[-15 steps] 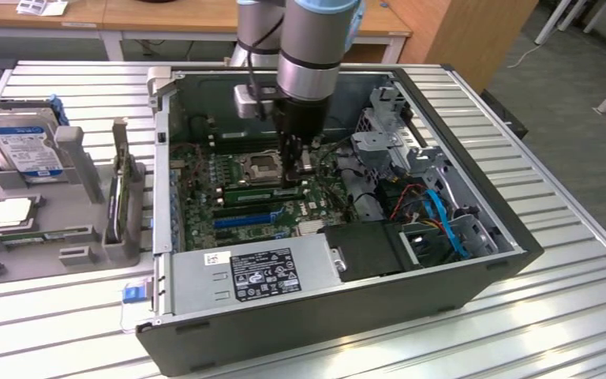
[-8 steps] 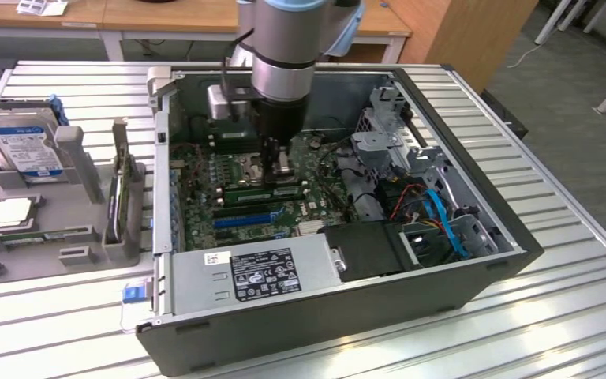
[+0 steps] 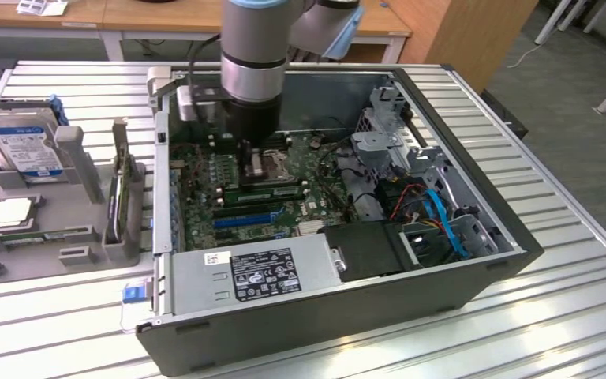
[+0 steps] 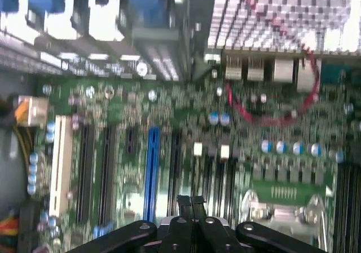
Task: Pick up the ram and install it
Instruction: 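Press down the ram until it locks into place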
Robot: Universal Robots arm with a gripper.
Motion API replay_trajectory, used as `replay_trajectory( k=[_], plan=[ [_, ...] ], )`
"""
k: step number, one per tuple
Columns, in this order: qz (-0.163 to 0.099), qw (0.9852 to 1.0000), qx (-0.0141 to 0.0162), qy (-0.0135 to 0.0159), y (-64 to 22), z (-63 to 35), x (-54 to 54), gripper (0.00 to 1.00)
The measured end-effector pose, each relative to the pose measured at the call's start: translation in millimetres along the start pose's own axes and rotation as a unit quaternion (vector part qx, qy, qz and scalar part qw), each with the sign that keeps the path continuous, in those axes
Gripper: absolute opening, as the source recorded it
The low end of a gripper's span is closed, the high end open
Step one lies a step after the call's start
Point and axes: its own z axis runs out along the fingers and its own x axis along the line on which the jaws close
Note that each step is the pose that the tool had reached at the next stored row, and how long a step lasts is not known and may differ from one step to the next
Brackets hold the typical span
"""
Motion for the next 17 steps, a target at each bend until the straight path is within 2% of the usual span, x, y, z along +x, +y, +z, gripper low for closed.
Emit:
replay_trajectory(
  k=[3, 10, 12, 14, 17],
  plan=[
    [0.000, 1.0000, -0.0001, 0.0017, 13.4, 0.3, -0.6, 0.11],
    [0.000, 1.0000, -0.0005, 0.0029, 15.8, 9.4, -1.1, 0.11],
    [0.000, 1.0000, 0.0007, 0.0009, 15.6, 4.9, -1.4, 0.11],
    [0.000, 1.0000, 0.0001, 0.0019, 16.1, -5.0, -0.3, 0.11],
    [0.000, 1.0000, 0.0002, 0.0018, 14.5, -15.8, 0.5, 0.11]
  ],
)
